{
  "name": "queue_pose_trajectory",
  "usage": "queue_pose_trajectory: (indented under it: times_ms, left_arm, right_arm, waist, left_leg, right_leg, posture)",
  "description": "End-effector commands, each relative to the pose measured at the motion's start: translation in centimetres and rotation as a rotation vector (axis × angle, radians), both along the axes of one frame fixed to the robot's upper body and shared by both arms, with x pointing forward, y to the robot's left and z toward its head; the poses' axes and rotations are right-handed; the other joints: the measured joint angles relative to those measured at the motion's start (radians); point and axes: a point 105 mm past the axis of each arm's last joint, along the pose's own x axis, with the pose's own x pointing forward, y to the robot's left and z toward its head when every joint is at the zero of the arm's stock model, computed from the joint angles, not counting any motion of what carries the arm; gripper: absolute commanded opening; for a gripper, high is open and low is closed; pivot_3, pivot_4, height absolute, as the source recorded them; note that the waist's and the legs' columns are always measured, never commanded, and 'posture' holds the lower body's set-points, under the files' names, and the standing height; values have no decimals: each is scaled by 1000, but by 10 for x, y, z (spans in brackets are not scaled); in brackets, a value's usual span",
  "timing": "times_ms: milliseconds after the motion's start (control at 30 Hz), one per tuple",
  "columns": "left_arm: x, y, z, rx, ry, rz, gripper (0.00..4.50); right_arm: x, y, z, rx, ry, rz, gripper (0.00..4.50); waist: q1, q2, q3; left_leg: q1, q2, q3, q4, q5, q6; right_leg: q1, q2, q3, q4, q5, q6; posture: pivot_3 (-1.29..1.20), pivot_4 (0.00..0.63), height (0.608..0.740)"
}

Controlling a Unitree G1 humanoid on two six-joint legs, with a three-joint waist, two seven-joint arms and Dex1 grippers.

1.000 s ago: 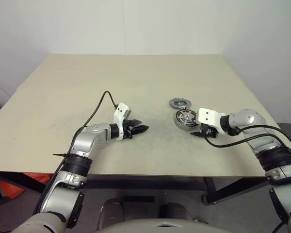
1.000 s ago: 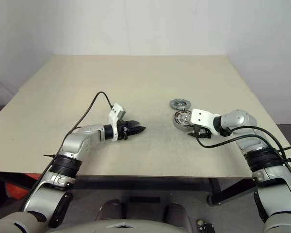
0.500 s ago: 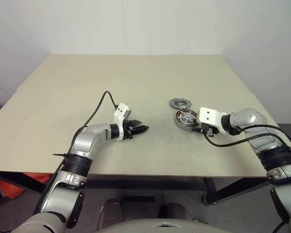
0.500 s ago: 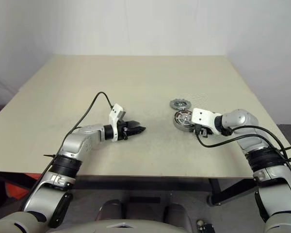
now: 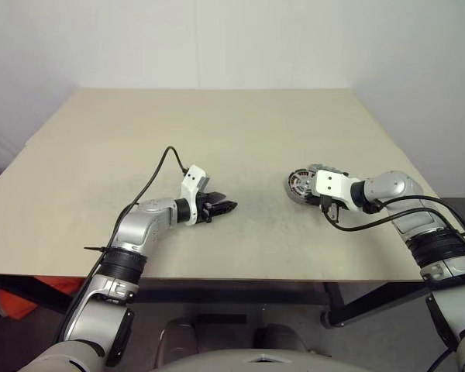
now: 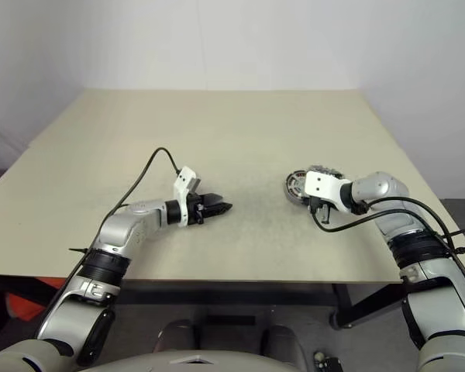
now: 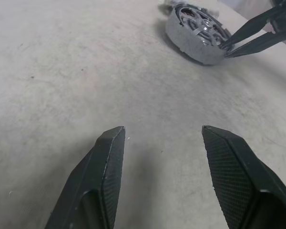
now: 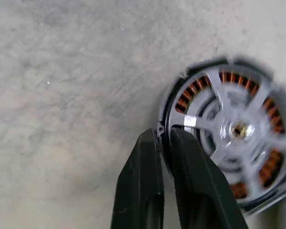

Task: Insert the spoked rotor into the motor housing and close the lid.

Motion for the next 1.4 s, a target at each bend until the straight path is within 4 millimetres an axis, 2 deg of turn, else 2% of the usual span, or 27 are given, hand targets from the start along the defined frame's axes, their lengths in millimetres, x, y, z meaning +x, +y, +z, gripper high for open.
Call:
queue_pose_trajectory:
  times_ms: [33, 300, 600, 800, 900, 1100, 1400]
  left_arm:
    - [2, -2, 12, -11, -46, -5, 2731]
    - [3, 0, 12, -11, -46, 4, 2731]
    - [3, 2, 12, -11, -45, 15, 2731]
    - [3, 4, 11, -8, -43, 19, 2731]
    - [3, 5, 11, -8, -46, 23, 2731]
    - [8, 22, 13, 0, -54, 76, 2731]
    - [21, 60, 23, 16, -86, 198, 2731]
  right_arm:
    - [3, 5, 4, 36, 1, -29, 6]
    - [10, 46, 30, 255, 27, -72, 6]
    - [17, 41, 25, 207, 17, -123, 6]
    - [26, 52, 43, 315, 7, -182, 6]
    - [28, 65, 54, 416, 36, -225, 6]
    - [21, 93, 61, 556, 137, -286, 6]
    - [0, 138, 67, 685, 297, -320, 6]
  waist:
    - [-1, 0, 0]
    - [-24, 0, 0]
    - [-35, 0, 0]
    - [-43, 1, 1]
    - [-43, 2, 1]
    - [-40, 2, 2]
    - [-19, 4, 3]
  left_leg:
    - [0, 0, 0, 0, 0, 0]
    - [-2, 0, 0, -2, 0, 0]
    - [-5, 0, 1, -2, 0, 0]
    - [-4, 1, 1, -2, 0, -1]
    - [-4, 1, 1, -2, 0, -1]
    - [-8, 1, 0, -3, 2, -4]
    - [-10, 1, 0, -3, 3, -5]
  right_leg:
    - [0, 0, 0, 0, 0, 0]
    - [-3, 0, 0, 0, 0, 0]
    - [-11, 1, 0, 0, 0, -1]
    - [-11, 1, 0, 1, 0, -1]
    - [-11, 1, 0, 1, 0, -1]
    - [-14, 1, 0, 0, 0, -2]
    - [-16, 1, -1, 0, 0, -2]
  posture:
    - [0, 0, 740]
    - [0, 0, 740]
    - [0, 0, 740]
    - [0, 0, 740]
    - [0, 0, 740]
    - [0, 0, 740]
    - [0, 0, 740]
